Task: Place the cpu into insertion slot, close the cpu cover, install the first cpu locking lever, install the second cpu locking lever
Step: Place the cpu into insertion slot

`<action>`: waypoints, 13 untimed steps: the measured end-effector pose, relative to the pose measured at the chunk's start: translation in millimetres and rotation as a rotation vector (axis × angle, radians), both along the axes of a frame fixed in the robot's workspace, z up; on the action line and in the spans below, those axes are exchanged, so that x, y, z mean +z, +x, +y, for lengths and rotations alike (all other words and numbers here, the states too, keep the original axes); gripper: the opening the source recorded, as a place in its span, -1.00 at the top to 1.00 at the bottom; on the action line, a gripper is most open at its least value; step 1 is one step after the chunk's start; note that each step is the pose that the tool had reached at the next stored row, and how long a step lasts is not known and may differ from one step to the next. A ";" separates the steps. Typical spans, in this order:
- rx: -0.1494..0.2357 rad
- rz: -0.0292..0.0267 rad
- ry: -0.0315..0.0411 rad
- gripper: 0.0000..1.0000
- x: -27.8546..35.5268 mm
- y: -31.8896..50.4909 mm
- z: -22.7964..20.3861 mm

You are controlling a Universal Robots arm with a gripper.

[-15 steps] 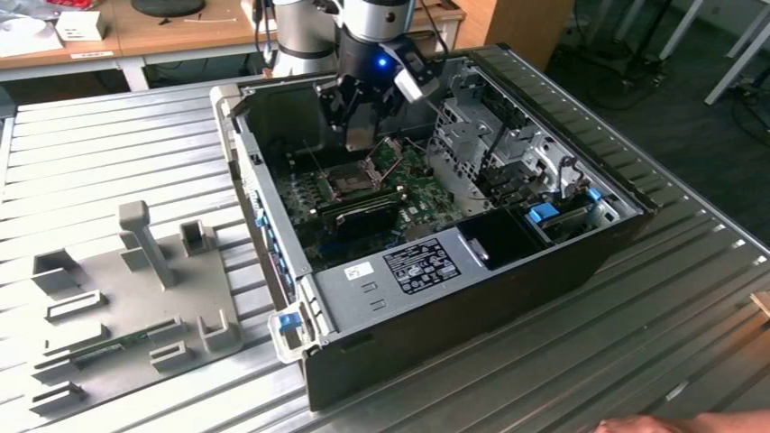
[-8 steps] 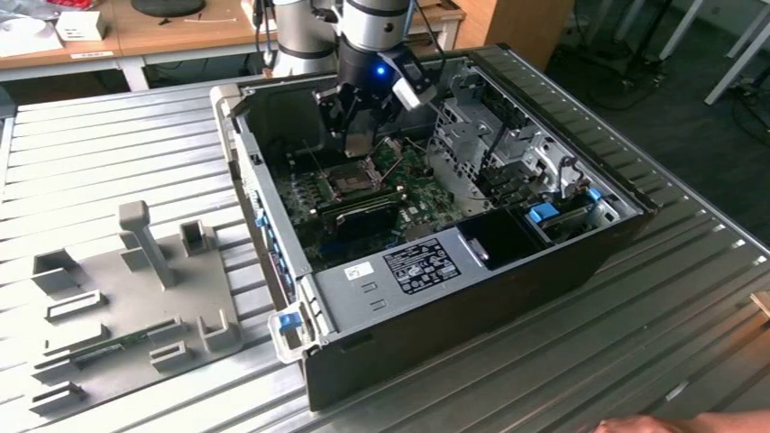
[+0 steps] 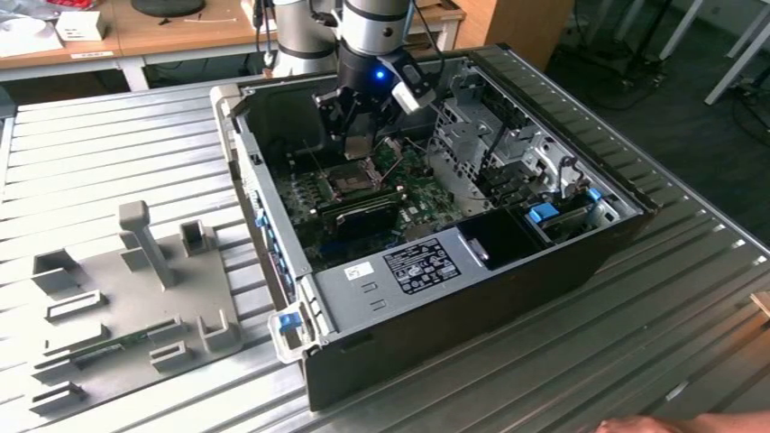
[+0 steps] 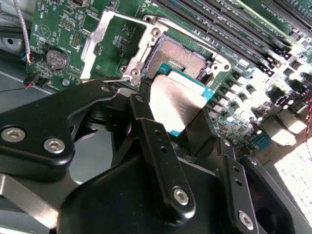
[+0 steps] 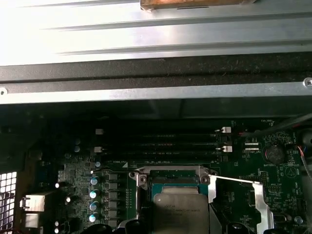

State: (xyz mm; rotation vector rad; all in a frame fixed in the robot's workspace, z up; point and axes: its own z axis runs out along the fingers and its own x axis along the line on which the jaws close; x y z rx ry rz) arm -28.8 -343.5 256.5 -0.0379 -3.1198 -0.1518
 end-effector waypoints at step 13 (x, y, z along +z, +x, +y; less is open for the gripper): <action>-0.090 -0.0001 0.0002 -0.08 -2.8 -0.1 0.0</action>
